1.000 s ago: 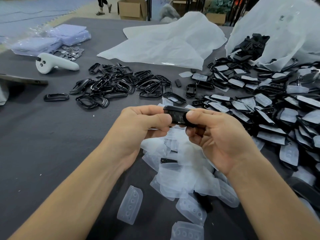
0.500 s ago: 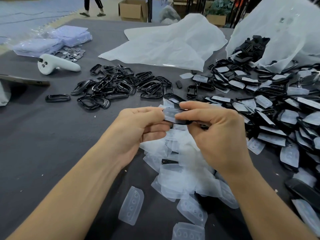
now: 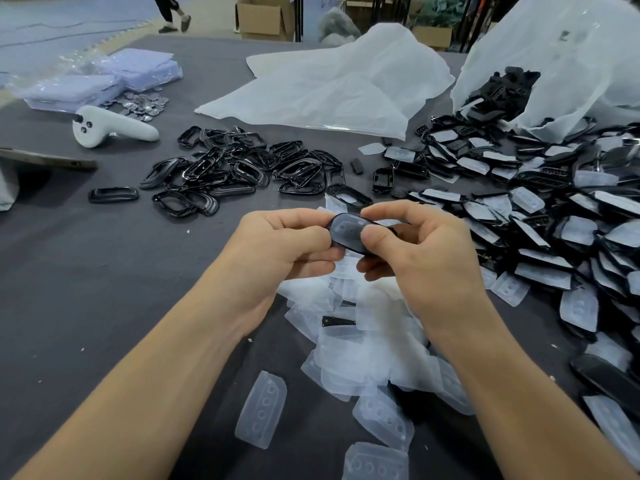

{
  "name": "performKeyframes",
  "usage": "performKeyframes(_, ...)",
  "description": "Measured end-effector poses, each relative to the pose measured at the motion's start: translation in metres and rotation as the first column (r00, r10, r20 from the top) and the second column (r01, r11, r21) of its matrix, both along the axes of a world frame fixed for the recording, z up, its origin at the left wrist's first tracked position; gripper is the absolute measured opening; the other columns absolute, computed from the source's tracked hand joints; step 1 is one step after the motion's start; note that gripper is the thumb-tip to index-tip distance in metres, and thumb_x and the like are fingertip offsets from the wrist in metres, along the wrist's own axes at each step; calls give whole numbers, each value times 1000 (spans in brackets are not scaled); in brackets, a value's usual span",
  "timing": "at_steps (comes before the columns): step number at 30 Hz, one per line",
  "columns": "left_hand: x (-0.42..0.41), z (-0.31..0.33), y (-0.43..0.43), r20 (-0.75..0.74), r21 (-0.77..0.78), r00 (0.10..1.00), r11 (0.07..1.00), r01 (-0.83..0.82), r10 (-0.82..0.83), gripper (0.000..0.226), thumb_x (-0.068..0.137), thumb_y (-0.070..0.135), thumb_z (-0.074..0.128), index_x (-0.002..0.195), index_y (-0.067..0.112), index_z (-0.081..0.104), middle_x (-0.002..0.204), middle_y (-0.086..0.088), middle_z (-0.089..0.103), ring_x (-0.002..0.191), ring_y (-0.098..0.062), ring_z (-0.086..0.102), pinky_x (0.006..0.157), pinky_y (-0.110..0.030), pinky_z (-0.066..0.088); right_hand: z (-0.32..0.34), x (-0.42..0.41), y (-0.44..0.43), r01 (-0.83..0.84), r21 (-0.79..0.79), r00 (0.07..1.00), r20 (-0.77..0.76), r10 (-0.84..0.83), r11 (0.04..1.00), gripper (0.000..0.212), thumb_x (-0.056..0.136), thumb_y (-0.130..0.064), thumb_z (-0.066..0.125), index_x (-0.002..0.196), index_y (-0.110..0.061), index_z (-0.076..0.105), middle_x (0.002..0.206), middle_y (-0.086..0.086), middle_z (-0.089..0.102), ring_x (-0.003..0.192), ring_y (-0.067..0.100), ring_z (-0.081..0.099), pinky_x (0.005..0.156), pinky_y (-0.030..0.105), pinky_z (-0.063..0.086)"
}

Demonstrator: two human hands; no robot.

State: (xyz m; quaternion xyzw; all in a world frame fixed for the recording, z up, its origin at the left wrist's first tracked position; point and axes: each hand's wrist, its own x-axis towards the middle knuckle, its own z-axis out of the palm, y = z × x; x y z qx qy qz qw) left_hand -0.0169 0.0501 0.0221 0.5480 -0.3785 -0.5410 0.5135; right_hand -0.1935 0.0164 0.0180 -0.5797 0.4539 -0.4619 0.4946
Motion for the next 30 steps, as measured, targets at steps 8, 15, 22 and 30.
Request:
performKeyframes(8, -4, -3, 0, 106, 16, 994, 999, -35, 33, 9, 88, 11, 76, 81, 12, 82, 81, -11, 79, 64, -12, 69, 60, -20, 57, -1, 1, -1, -10, 5, 1000, 22, 10, 1000, 14, 88, -1, 75, 89, -15, 75, 71, 6, 76, 57, 21, 71, 55, 27, 57)
performKeyframes(15, -7, -4, 0, 146, 1, 987, 998, -67, 66, 10, 87, 5, 74, 81, 8, 81, 74, -10, 77, 58, -11, 64, 57, -19, 55, -3, 1, -1, 1, -29, 1000, -7, -1, 1000, 15, 86, -1, 76, 88, -16, 74, 71, 5, 76, 57, 21, 72, 56, 27, 57)
performKeyframes(22, -7, -1, 1, 97, 32, 995, 999, -41, 38, 16, 89, -1, 67, 85, 5, 81, 77, -11, 78, 60, -11, 67, 57, -18, 55, -4, 2, -1, 16, -31, 1000, -16, -16, 999, 16, 85, -2, 77, 86, -17, 73, 70, 3, 75, 55, 18, 70, 53, 23, 52)
performKeyframes(30, -8, -1, 0, 111, 30, 993, 999, -31, 27, 8, 87, 4, 71, 87, 4, 79, 74, -9, 77, 59, -12, 65, 58, -19, 55, -4, 2, 0, 18, -49, 999, -46, -21, 999, 16, 83, -3, 77, 86, -18, 73, 68, 1, 74, 55, 17, 70, 52, 22, 51)
